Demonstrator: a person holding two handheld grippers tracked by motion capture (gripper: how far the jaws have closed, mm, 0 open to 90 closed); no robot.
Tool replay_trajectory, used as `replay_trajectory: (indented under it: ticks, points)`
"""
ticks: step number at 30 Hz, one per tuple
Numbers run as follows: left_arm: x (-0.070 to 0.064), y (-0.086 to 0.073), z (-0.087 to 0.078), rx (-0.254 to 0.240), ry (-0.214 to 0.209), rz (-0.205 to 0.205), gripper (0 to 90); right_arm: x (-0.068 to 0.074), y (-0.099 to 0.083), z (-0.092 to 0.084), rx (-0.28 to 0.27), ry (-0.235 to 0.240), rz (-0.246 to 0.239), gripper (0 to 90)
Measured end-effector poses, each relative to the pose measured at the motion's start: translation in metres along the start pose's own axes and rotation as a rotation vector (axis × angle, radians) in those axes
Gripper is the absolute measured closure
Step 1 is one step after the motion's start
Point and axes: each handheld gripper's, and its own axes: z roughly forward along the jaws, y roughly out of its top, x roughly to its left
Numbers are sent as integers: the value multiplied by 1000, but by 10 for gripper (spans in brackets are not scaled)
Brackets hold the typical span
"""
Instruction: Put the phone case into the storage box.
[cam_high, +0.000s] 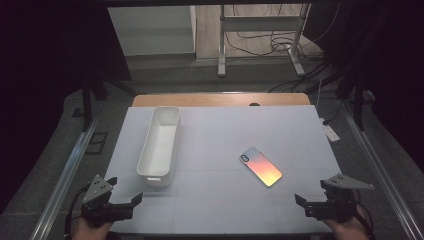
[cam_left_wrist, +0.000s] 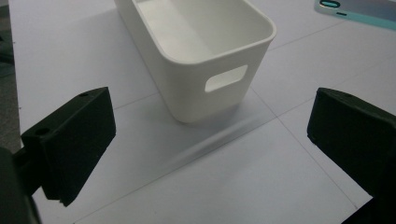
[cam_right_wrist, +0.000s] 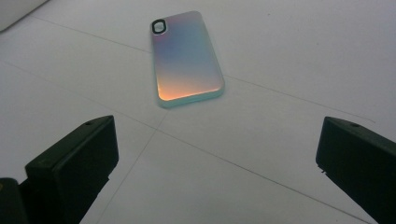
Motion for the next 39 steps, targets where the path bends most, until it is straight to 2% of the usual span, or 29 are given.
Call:
replay_trajectory:
  ticks: [10, 15, 39]
  points:
    - [1, -1, -1, -1, -6, -14, 12, 0, 1, 1, 1, -1, -7, 0]
    - [0, 0, 0, 5, -3, -1, 11, 0, 0, 1, 1, -2, -8, 0]
    - [-1, 1, 3, 31, -2, 9, 17, -1, 3, 3, 24, 9, -7, 0]
